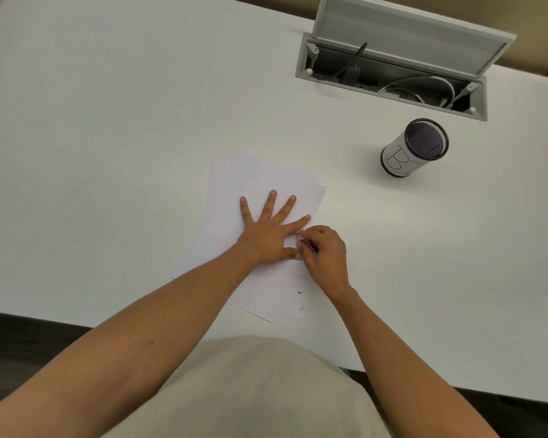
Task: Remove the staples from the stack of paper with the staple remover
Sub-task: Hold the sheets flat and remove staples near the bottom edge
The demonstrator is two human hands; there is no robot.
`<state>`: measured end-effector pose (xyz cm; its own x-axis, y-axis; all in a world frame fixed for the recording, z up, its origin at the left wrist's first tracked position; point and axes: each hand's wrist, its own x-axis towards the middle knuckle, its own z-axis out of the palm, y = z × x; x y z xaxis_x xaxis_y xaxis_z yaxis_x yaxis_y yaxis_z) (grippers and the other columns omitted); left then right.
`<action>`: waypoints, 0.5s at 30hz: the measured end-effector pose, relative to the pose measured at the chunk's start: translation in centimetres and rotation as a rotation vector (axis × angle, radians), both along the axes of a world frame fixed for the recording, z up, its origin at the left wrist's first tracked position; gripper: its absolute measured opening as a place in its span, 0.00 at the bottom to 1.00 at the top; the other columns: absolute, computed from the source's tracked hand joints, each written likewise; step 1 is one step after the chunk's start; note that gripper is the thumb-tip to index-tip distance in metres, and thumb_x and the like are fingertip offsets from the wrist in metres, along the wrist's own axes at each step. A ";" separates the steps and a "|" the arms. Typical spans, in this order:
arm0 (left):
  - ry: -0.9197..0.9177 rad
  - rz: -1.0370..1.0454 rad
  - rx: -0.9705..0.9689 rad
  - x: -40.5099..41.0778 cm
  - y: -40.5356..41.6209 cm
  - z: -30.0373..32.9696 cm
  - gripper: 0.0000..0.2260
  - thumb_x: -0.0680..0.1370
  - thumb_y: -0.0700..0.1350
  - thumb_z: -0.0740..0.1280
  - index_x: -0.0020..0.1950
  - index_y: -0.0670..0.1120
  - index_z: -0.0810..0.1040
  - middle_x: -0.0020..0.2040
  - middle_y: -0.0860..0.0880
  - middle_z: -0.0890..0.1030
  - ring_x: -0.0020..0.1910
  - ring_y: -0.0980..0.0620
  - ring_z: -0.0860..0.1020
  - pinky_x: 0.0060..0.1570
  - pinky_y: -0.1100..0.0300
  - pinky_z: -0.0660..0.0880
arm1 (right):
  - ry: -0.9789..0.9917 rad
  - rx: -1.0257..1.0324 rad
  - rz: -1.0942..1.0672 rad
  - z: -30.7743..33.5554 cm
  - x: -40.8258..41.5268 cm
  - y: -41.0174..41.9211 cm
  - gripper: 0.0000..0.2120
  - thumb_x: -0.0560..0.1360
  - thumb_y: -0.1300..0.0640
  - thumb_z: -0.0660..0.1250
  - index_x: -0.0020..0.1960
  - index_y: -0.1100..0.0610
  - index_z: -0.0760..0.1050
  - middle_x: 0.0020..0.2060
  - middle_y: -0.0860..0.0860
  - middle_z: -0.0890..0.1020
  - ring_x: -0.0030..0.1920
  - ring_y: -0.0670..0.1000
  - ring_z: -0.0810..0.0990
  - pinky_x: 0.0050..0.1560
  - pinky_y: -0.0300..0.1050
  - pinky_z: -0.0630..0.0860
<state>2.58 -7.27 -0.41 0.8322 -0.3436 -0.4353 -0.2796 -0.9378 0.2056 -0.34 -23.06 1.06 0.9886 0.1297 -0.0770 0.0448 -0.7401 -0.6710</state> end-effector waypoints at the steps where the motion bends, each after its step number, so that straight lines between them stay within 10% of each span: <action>1: -0.001 -0.002 0.002 0.0 0.0 0.0 0.36 0.72 0.75 0.50 0.76 0.67 0.39 0.78 0.53 0.32 0.75 0.41 0.28 0.58 0.23 0.29 | -0.007 -0.007 0.031 0.0 0.0 0.1 0.09 0.74 0.64 0.70 0.54 0.59 0.82 0.49 0.53 0.82 0.50 0.52 0.77 0.50 0.41 0.73; 15: 0.007 0.002 -0.001 0.0 0.0 0.3 0.39 0.71 0.76 0.52 0.76 0.66 0.39 0.78 0.53 0.32 0.74 0.42 0.28 0.57 0.25 0.26 | 0.009 0.093 -0.141 -0.1 -0.6 -1.1 0.07 0.71 0.62 0.72 0.49 0.55 0.82 0.45 0.49 0.84 0.47 0.50 0.80 0.51 0.50 0.78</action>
